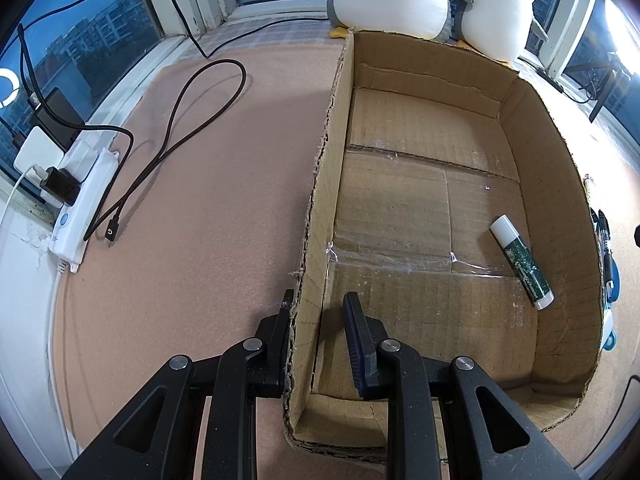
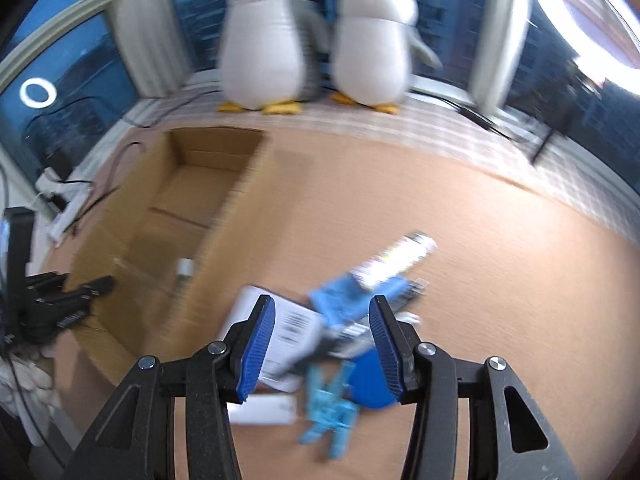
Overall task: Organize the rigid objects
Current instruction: 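Move the right gripper back to the patterned lighter, then close the right gripper on the patterned lighter, then carry the lighter into the box beside the glue stick and release, then move the right gripper to the blue round container and grasp it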
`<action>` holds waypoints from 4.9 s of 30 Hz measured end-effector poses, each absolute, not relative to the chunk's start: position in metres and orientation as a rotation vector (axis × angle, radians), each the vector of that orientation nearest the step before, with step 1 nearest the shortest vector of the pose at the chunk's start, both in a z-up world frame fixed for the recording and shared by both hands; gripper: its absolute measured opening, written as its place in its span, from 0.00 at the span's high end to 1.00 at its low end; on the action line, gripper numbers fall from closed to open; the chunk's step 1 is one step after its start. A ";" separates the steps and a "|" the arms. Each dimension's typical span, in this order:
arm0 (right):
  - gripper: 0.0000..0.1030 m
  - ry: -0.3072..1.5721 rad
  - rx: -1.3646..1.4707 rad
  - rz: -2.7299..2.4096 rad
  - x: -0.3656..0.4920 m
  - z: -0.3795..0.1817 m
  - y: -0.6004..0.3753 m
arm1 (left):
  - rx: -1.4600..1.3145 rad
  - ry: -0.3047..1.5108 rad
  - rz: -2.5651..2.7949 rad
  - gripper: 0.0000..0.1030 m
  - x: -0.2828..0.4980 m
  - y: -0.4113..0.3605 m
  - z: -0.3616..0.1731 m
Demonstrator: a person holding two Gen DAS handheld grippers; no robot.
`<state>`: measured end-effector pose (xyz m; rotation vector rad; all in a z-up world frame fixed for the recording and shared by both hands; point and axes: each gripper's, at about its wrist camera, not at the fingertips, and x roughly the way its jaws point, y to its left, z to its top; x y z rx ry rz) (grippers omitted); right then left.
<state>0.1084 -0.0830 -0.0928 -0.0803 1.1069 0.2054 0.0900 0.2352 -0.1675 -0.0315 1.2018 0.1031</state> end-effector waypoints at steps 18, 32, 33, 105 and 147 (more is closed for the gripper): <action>0.50 1.225 -0.033 0.141 0.097 -0.136 -0.134 | -0.033 1.201 0.105 0.77 0.090 0.235 -0.167; 0.50 1.250 0.166 0.135 0.141 -0.133 -0.138 | -0.033 1.201 0.106 0.77 0.090 0.235 -0.168; 0.50 1.252 0.181 0.125 0.148 -0.132 -0.139 | -0.033 1.200 0.106 0.77 0.090 0.235 -0.167; 0.79 1.172 0.178 0.460 0.157 -0.074 -0.012 | -0.046 1.193 0.120 0.77 0.092 0.234 -0.166; 0.28 1.148 0.063 0.184 0.124 -0.090 -0.099 | -0.041 1.189 0.116 0.77 0.091 0.230 -0.167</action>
